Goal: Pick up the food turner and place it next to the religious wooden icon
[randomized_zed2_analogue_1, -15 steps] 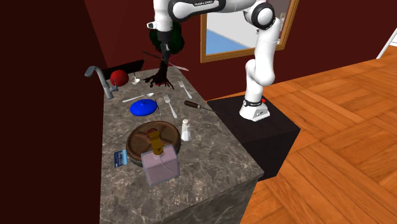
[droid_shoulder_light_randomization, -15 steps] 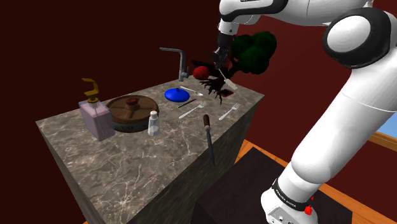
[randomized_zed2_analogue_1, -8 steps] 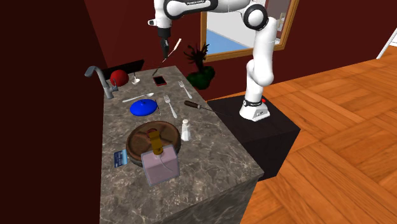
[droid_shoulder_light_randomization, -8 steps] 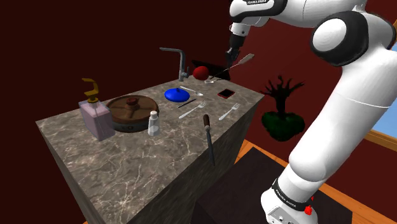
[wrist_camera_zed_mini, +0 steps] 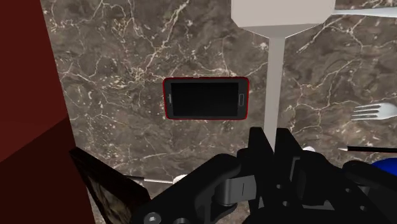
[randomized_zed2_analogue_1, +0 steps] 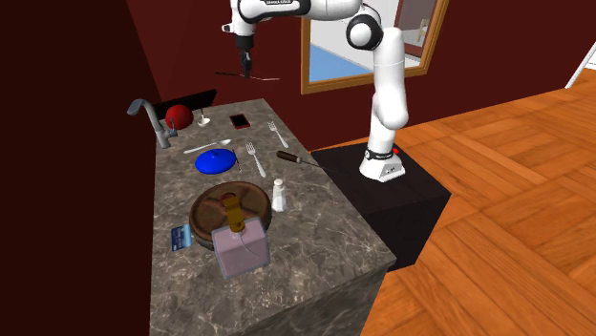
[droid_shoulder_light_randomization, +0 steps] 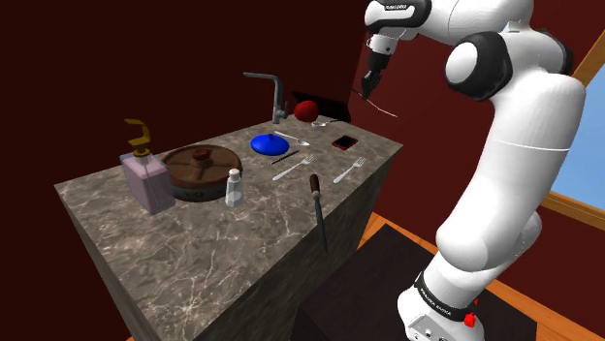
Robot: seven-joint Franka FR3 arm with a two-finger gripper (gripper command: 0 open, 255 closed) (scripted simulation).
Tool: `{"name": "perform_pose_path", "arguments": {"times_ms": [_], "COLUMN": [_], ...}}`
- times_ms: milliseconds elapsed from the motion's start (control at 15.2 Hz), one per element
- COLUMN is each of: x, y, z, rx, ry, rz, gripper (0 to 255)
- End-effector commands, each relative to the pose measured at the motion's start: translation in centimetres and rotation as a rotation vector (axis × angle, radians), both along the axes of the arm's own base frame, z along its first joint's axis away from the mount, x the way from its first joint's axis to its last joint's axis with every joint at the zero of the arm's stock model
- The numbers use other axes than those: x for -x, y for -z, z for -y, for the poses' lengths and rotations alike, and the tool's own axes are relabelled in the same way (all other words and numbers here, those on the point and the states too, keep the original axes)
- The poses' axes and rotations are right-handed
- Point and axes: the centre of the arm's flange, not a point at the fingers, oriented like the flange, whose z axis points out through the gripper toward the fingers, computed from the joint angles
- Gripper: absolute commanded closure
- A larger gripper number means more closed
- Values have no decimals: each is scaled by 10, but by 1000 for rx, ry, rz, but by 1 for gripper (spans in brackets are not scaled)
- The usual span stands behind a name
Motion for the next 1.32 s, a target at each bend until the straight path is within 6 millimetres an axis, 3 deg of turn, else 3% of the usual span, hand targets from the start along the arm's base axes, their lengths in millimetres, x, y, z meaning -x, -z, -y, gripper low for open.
{"name": "perform_pose_path", "arguments": {"times_ms": [0,132,1254], "x": [-1,0,0], "y": [2,2,92], "z": [27,54,54], "rx": [0,0,0], "ry": [-2,-2,-2], "rz": [0,0,0], "gripper": [255,255,255]}}
